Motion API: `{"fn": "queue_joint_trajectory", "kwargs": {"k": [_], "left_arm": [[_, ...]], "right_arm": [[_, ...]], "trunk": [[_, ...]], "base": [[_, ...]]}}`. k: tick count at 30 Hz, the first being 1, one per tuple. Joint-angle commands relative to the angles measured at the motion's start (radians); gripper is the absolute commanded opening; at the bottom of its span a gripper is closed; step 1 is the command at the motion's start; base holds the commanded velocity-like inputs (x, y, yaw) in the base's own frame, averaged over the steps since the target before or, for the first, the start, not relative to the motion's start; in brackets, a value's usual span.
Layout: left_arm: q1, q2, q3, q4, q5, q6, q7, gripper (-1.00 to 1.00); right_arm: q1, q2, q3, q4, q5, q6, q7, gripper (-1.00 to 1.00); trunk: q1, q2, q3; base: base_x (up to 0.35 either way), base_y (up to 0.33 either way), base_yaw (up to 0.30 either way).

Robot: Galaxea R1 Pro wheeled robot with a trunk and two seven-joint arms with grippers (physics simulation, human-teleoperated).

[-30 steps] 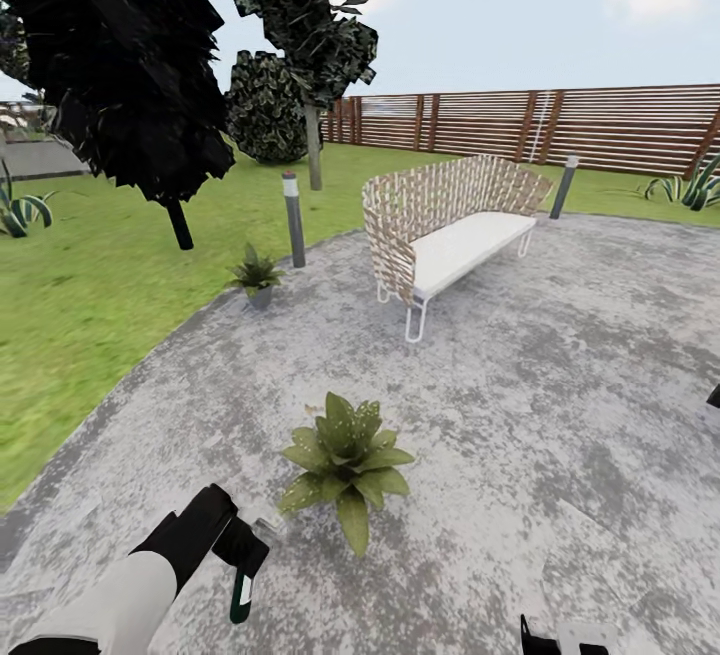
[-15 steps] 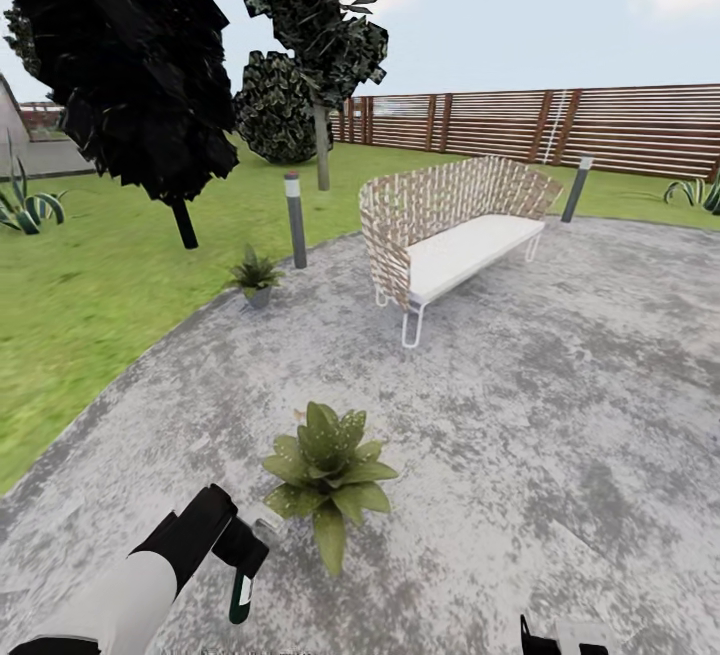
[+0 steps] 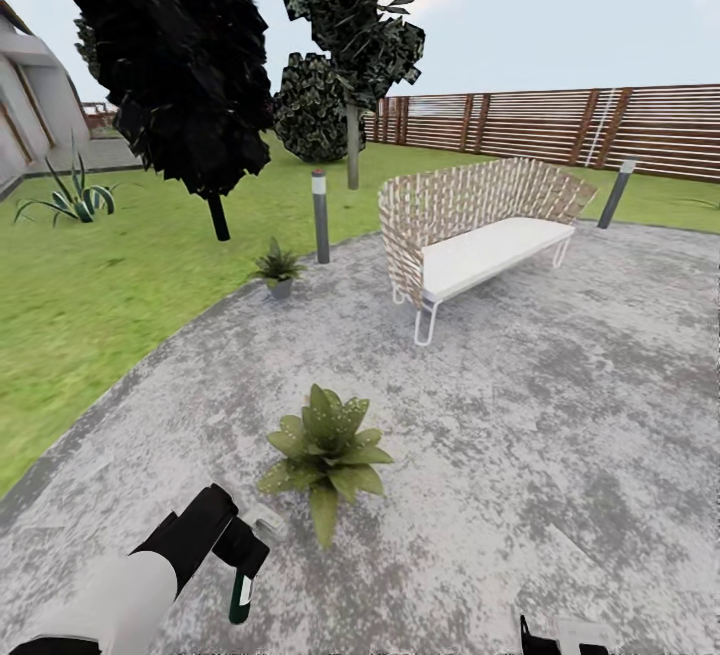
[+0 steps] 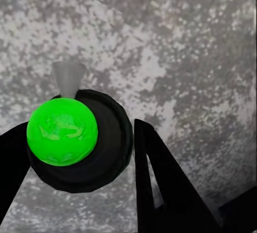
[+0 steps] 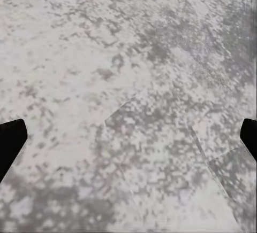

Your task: Pick up the pesticide atomizer in the garden and spray insectifuge to fully cover both potted plants in the garden.

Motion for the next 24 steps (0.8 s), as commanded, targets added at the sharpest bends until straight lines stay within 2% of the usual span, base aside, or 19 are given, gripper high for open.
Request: {"fn": "queue_joint_trajectory", "kwargs": {"k": [1, 6, 14, 24], "left_arm": [[0.0, 0.001, -0.004, -0.002, -0.008, 0.002, -0.008, -1.0], [0.0, 0.001, -0.005, 0.007, -0.009, 0.002, -0.008, -1.0], [0.001, 0.001, -0.007, 0.013, -0.014, 0.003, -0.008, -1.0], [0.004, 0.004, -0.009, 0.015, -0.015, 0.001, -0.008, -1.0]], "right_arm": [[-0.001, 0.0, -0.005, 0.002, 0.011, -0.003, -0.007, 1.0], [-0.001, 0.0, -0.005, 0.002, 0.011, -0.003, -0.007, 1.0], [-0.001, 0.0, -0.005, 0.004, 0.011, -0.003, -0.007, 1.0], [-0.001, 0.0, -0.005, 0.003, 0.011, -0.003, -0.007, 1.0]], "trunk": [[0.0, 0.0, -0.001], [0.0, 0.0, -0.001], [0.0, 0.0, -0.001], [0.0, 0.0, -0.001]], "base": [[-0.031, -0.242, 0.008], [-0.007, -0.25, 0.055], [0.0, -0.24, 0.259], [0.0, -0.028, 0.029]]}}
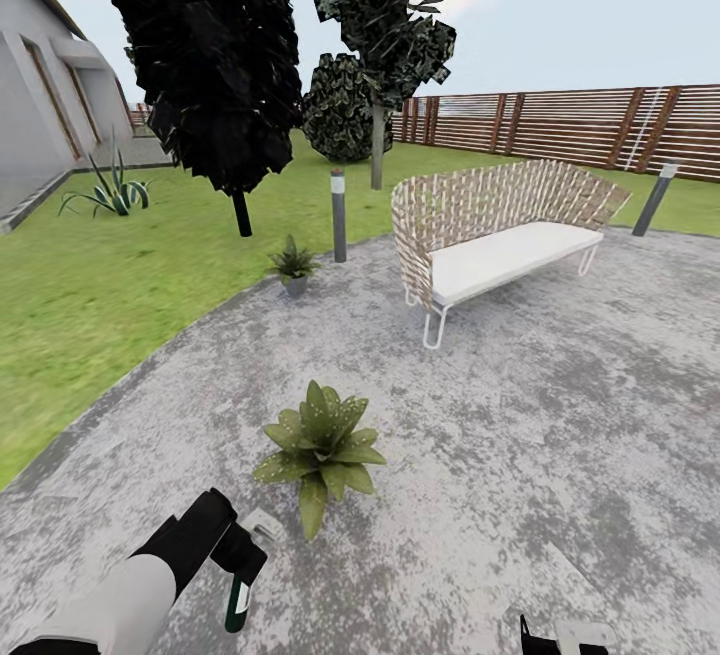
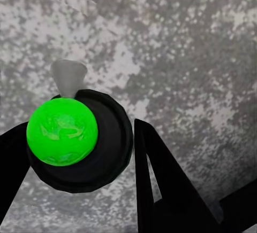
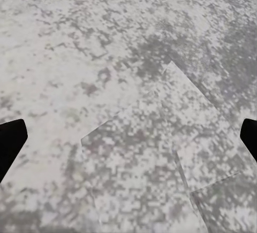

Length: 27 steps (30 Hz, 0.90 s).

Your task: Pick up the pesticide atomizer in the garden and spray insectifuge to fully cover both potted plants in the garden.

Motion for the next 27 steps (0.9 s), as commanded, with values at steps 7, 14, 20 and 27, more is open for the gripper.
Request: {"fn": "queue_joint_trajectory", "kwargs": {"k": [7, 14, 20, 27], "left_arm": [[0.0, -0.001, -0.006, -0.002, -0.009, 0.001, -0.007, -1.0], [0.0, -0.001, -0.007, -0.002, -0.009, 0.002, -0.007, -1.0], [0.0, -0.001, -0.007, -0.002, -0.008, 0.004, -0.007, -1.0], [0.0, 0.001, -0.007, -0.002, -0.008, 0.006, -0.007, -1.0]], "right_arm": [[-0.001, 0.0, -0.004, 0.002, 0.011, -0.003, -0.007, 1.0], [-0.001, 0.0, -0.004, 0.002, 0.011, -0.003, -0.007, 1.0], [-0.001, 0.0, -0.004, 0.002, 0.011, -0.003, -0.007, 1.0], [-0.001, 0.0, -0.004, 0.002, 0.011, -0.003, -0.007, 1.0]], "trunk": [[0.0, 0.0, -0.001], [0.0, 0.0, -0.001], [0.0, 0.0, -0.001], [0.0, 0.0, -0.001]], "base": [[0.168, -0.132, 0.0], [0.19, -0.185, 0.027], [0.04, -0.043, 0.21], [0.0, 0.0, 0.015]]}}
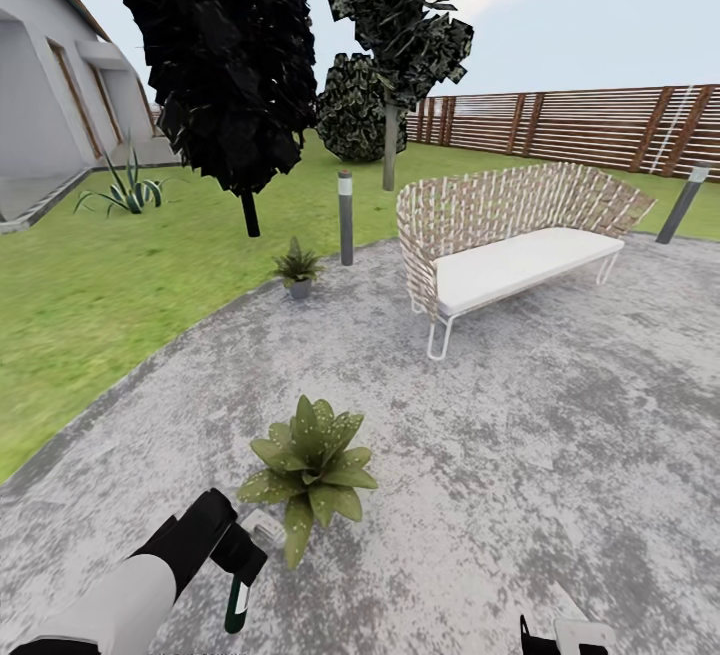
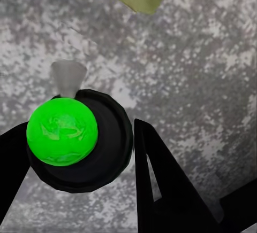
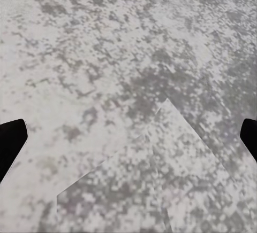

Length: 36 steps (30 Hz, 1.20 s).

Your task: Pick up the pesticide atomizer in the garden and spray insectifuge to fully cover both potted plants in the garden.

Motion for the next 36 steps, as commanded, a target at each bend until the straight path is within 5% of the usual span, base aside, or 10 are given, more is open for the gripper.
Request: {"fn": "queue_joint_trajectory", "kwargs": {"k": [1, 15, 36], "left_arm": [[0.0, 0.001, -0.005, -0.002, -0.007, 0.002, -0.009, -1.0], [0.0, 0.0, -0.005, -0.001, -0.007, 0.001, -0.008, -1.0], [0.0, -0.001, -0.005, -0.003, -0.008, 0.003, -0.008, -1.0]], "right_arm": [[-0.001, 0.0, -0.004, 0.002, 0.011, -0.003, -0.007, 1.0], [-0.001, 0.0, -0.004, 0.002, 0.011, -0.003, -0.007, 1.0], [-0.001, 0.001, -0.004, 0.002, 0.011, -0.003, -0.007, 1.0]], "trunk": [[0.0, 0.0, -0.001], [0.0, 0.0, -0.001], [0.0, 0.0, -0.001]], "base": [[0.0, 0.0, 0.115], [-0.004, -0.016, 0.133], [-0.08, -0.235, 0.189]]}}
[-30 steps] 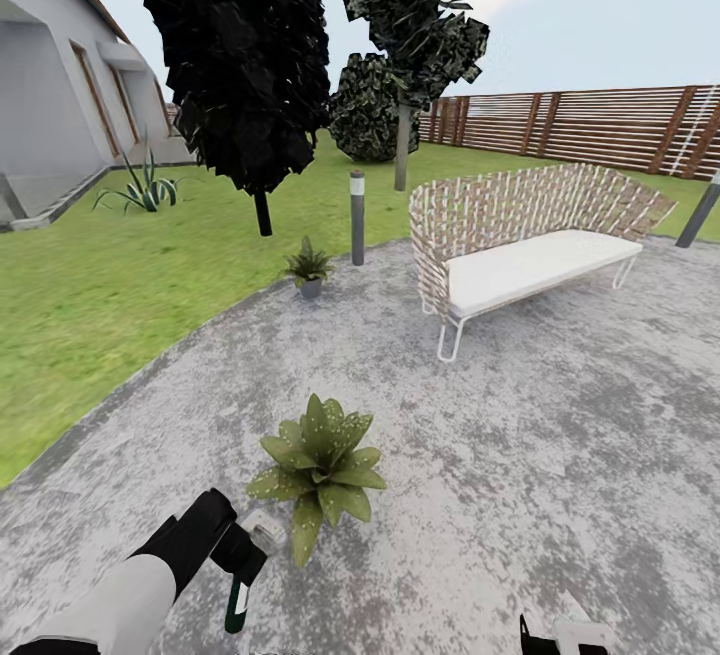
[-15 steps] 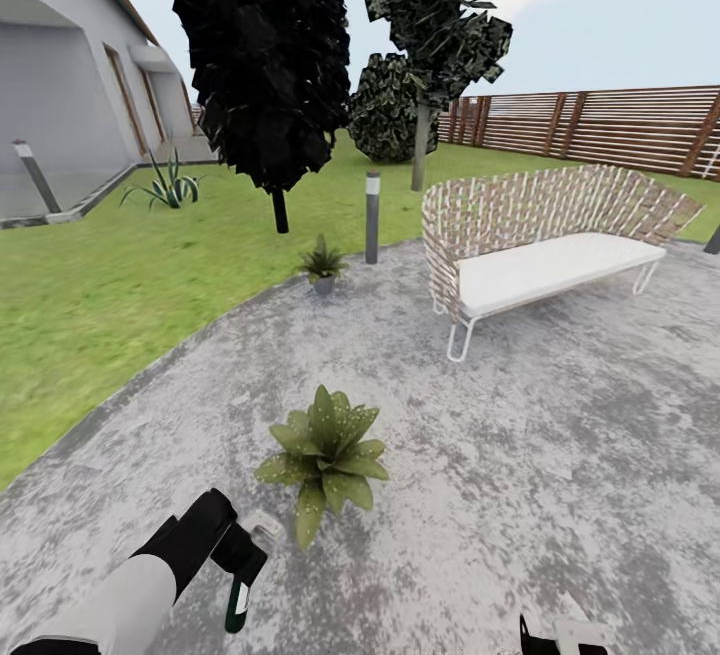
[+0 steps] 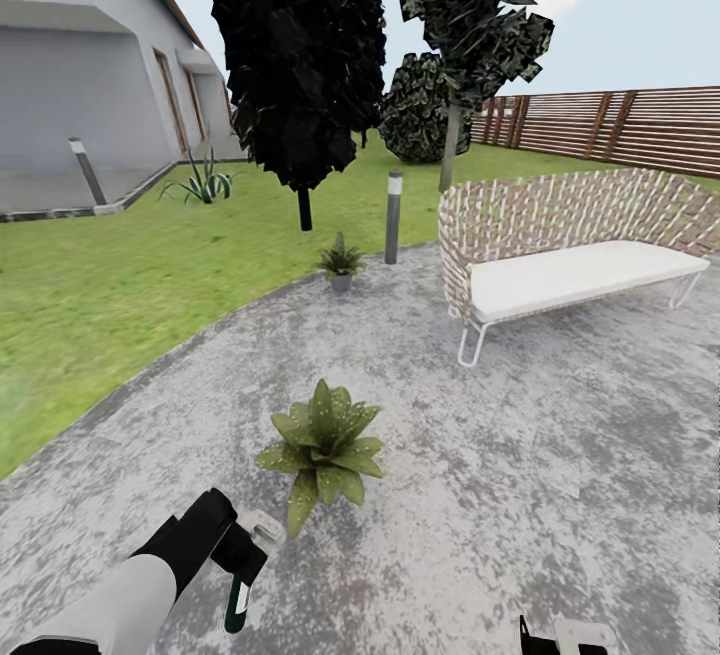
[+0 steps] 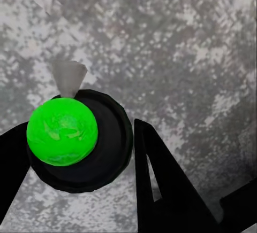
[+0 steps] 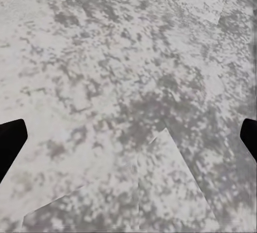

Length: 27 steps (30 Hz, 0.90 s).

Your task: Pick up the pesticide atomizer in the garden and spray insectifuge to fully cover both potted plants in the garden.

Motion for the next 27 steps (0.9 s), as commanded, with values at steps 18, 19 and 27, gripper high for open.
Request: {"fn": "queue_joint_trajectory", "kwargs": {"k": [18, 19, 27], "left_arm": [[0.0, 0.0, -0.004, -0.001, -0.008, 0.002, -0.007, -1.0], [0.0, 0.0, -0.004, -0.001, -0.008, 0.002, -0.007, -1.0], [0.0, 0.0, -0.004, -0.002, -0.008, 0.002, -0.008, -1.0]], "right_arm": [[-0.001, -0.004, -0.004, 0.002, 0.011, -0.003, -0.007, 1.0], [-0.001, -0.004, -0.004, 0.002, 0.011, -0.003, -0.007, 1.0], [-0.001, -0.004, -0.004, 0.002, 0.011, -0.002, -0.007, 1.0]], "trunk": [[0.0, 0.0, -0.001], [0.0, 0.0, -0.001], [0.0, 0.0, -0.001]], "base": [[0.016, -0.065, 0.163], [0.0, -0.261, 0.001], [0.005, -0.271, 0.0]]}}
